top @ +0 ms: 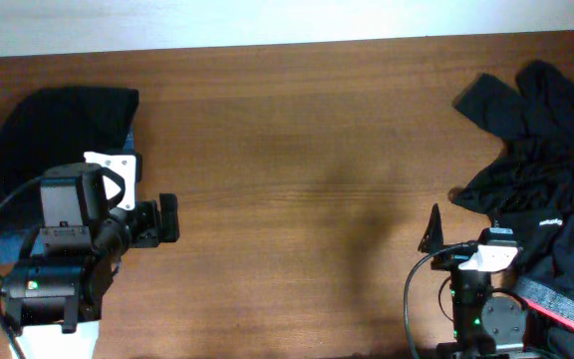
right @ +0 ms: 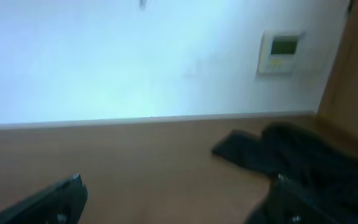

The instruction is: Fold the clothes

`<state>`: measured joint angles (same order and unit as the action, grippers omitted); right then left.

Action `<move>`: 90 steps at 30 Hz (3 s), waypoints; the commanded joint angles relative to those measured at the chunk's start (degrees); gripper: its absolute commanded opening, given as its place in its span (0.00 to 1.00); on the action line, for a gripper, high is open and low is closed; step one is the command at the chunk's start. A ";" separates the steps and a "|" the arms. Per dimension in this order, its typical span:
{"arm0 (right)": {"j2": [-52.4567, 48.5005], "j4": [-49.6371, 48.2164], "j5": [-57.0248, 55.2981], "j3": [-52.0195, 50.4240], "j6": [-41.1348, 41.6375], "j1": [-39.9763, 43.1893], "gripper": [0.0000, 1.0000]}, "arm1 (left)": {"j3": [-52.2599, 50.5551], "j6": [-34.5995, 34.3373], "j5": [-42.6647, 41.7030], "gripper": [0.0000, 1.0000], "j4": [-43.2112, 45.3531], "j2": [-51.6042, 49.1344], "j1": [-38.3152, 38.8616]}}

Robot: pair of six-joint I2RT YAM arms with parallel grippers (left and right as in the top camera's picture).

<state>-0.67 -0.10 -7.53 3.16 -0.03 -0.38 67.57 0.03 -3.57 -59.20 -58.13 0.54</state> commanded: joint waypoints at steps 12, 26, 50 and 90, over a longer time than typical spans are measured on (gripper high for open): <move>0.31 4.61 6.03 -2.84 -0.74 0.31 0.99 | -0.15 0.68 0.39 0.99 -0.02 0.07 0.17; 0.31 4.61 6.03 -2.84 -0.74 0.31 0.99 | -0.15 0.68 0.39 0.99 -0.02 0.07 0.17; 0.31 4.61 6.03 -2.84 -0.74 0.31 0.99 | -1.09 0.68 0.39 0.99 -0.02 0.87 0.22; 0.31 4.61 6.03 -2.84 -0.74 0.31 0.99 | -67.04 4.76 5.70 0.99 54.99 58.01 0.17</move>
<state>-0.69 4.08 -1.43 0.58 -0.47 -0.40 0.71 3.70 0.89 -2.92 -3.42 0.54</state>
